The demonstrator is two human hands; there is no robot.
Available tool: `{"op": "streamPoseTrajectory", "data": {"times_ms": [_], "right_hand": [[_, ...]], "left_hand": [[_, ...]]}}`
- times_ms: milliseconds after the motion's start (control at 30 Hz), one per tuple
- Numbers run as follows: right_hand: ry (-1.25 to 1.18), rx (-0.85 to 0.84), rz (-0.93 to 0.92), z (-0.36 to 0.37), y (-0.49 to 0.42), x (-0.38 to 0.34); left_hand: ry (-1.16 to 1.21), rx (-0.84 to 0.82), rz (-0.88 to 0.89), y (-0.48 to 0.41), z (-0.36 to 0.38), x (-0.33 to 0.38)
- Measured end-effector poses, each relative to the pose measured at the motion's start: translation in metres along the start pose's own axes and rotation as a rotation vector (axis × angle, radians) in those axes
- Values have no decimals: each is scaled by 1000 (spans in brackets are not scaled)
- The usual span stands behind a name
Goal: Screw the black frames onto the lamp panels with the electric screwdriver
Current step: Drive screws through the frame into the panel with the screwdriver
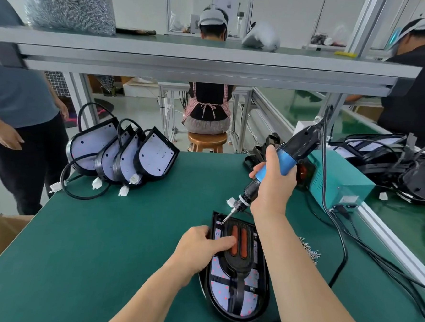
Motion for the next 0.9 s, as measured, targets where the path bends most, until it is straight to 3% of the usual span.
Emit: {"op": "streamPoseTrajectory", "data": {"times_ms": [900], "right_hand": [[43,-136,-47,14,6,5]], "left_hand": [[47,-22,1,-5,-1,-7]]}}
Point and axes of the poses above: each hand's wrist, its own y-axis away from the middle knuckle, its own z-axis out of the palm, x = y × z, the point moved 3 cm from there along -y, towards the middle knuckle, and after that the axes turned 4 degrees about z, right-handed, at the moved point
